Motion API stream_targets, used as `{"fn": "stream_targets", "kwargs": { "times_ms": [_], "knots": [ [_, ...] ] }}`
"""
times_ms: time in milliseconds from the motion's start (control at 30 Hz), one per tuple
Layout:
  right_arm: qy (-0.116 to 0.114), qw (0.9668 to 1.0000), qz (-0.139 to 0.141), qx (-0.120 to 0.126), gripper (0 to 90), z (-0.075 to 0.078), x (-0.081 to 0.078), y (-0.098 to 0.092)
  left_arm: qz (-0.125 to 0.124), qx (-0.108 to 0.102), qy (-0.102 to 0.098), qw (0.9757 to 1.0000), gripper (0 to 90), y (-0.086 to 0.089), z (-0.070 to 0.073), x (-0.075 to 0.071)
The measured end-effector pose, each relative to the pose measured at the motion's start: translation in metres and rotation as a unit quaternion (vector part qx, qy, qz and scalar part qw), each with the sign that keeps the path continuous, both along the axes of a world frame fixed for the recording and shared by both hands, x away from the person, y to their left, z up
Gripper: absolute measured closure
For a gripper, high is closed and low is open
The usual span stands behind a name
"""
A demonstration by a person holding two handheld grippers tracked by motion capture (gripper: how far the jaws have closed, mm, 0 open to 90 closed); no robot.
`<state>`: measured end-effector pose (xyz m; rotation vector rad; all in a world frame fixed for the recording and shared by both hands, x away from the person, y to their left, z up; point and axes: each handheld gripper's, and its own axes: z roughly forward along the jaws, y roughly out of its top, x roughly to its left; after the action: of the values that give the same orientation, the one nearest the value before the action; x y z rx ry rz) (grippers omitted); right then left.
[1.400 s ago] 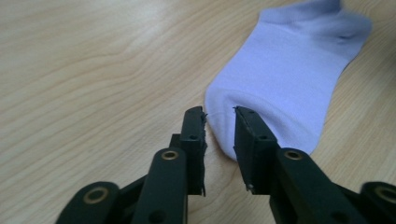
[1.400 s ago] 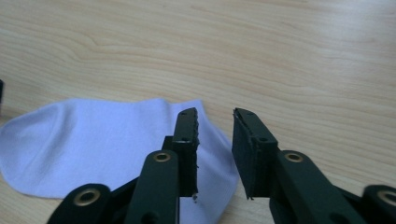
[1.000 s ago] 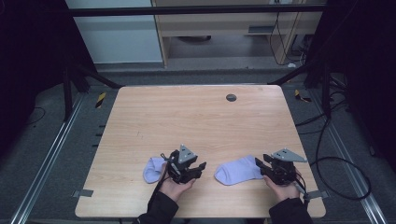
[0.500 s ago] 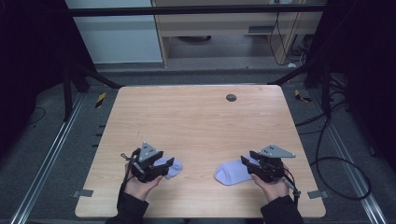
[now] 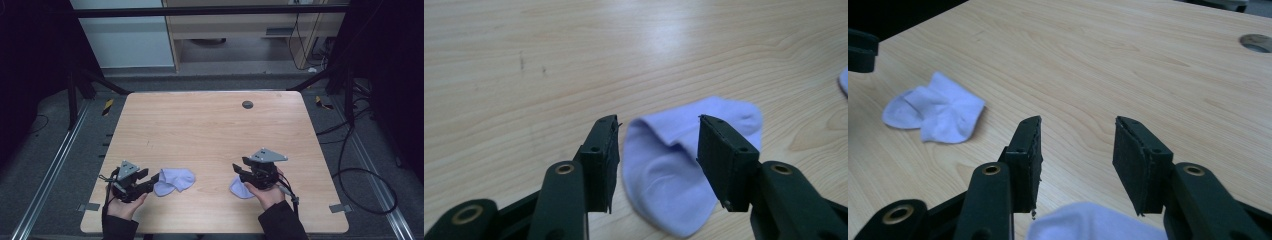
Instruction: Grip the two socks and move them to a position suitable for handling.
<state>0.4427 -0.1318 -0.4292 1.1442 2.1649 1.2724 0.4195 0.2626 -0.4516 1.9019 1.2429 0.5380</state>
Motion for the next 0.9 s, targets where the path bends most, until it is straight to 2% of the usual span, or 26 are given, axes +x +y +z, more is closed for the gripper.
{"fn": "stream_targets", "kwargs": {
  "times_ms": [200, 300, 367, 467, 733, 767, 800, 833, 900],
  "knots": [
    [-0.001, 0.9997, 0.022, -0.007, 52.9, -0.003, 0.003, 0.025, 0.011, 0.007, 0.017, 0.9998, 50.9, 0.012, -0.012, -0.003],
    [0.001, 0.9994, 0.033, -0.010, 53.0, -0.007, 0.005, 0.038, 0.008, 0.011, 0.027, 0.9996, 52.2, 0.013, -0.016, -0.003],
    [0.002, 0.9992, 0.037, -0.011, 53.0, -0.008, 0.005, 0.041, 0.006, 0.012, 0.029, 0.9995, 52.8, 0.013, -0.017, -0.002],
    [0.009, 0.9982, 0.057, -0.018, 53.4, -0.015, 0.007, 0.061, 0.003, 0.017, 0.037, 0.9992, 53.8, 0.010, -0.022, -0.001],
    [0.021, 0.9954, 0.089, -0.029, 57.5, -0.027, 0.008, 0.096, -0.002, 0.035, 0.052, 0.9980, 55.9, 0.004, -0.032, 0.002],
    [0.021, 0.9954, 0.089, -0.029, 57.5, -0.027, 0.008, 0.096, -0.002, 0.035, 0.052, 0.9980, 55.9, 0.004, -0.032, 0.002],
    [0.022, 0.9943, 0.099, -0.033, 57.6, -0.032, 0.008, 0.107, -0.004, 0.039, 0.053, 0.9978, 56.0, 0.001, -0.033, 0.003],
    [0.022, 0.9943, 0.099, -0.033, 57.6, -0.032, 0.008, 0.107, -0.004, 0.039, 0.053, 0.9978, 56.2, 0.001, -0.033, 0.003],
    [0.026, 0.9931, 0.108, -0.036, 58.2, -0.037, 0.009, 0.121, -0.004, 0.045, 0.054, 0.9975, 56.6, -0.001, -0.034, 0.005]
  ]
}}
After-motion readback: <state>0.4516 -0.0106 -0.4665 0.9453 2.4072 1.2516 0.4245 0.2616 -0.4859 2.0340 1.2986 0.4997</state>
